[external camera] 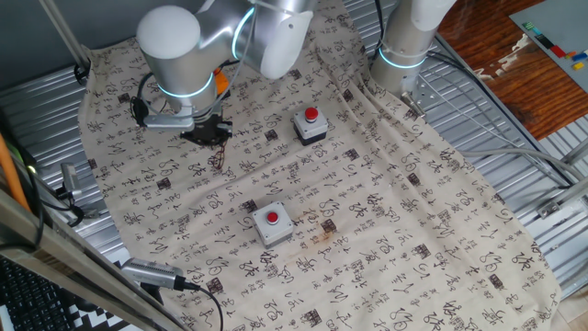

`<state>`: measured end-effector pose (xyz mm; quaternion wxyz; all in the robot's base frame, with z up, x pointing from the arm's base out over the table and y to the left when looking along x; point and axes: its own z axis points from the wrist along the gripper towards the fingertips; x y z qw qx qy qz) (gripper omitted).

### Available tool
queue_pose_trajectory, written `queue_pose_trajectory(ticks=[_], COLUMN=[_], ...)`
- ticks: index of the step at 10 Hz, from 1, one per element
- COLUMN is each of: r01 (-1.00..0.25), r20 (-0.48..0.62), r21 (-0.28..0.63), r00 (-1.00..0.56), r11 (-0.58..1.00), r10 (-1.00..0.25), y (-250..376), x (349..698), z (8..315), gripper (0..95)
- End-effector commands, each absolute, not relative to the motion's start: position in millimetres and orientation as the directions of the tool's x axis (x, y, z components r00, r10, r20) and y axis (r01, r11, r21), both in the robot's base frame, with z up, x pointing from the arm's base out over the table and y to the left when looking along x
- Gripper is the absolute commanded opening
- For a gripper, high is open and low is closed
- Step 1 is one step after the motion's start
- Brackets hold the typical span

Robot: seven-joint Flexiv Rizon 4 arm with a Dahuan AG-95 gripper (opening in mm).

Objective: Unfold the leg of the glasses (with one hand)

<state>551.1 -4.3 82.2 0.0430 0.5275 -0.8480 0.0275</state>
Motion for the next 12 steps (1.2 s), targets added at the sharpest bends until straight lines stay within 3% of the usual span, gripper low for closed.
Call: queue_pose_trajectory(ticks=[1, 12], r01=[-0.897, -0.927], r20=[0.105, 0.181], r21=[-0.001, -0.024], r00=[-0.44, -0.372], r11=[0.442, 0.374], r10=[-0.892, -0.91], y=[-1.4, -15.0], x=[554.9, 561.0], z=[82.0, 82.5], gripper=[0.0, 0.0])
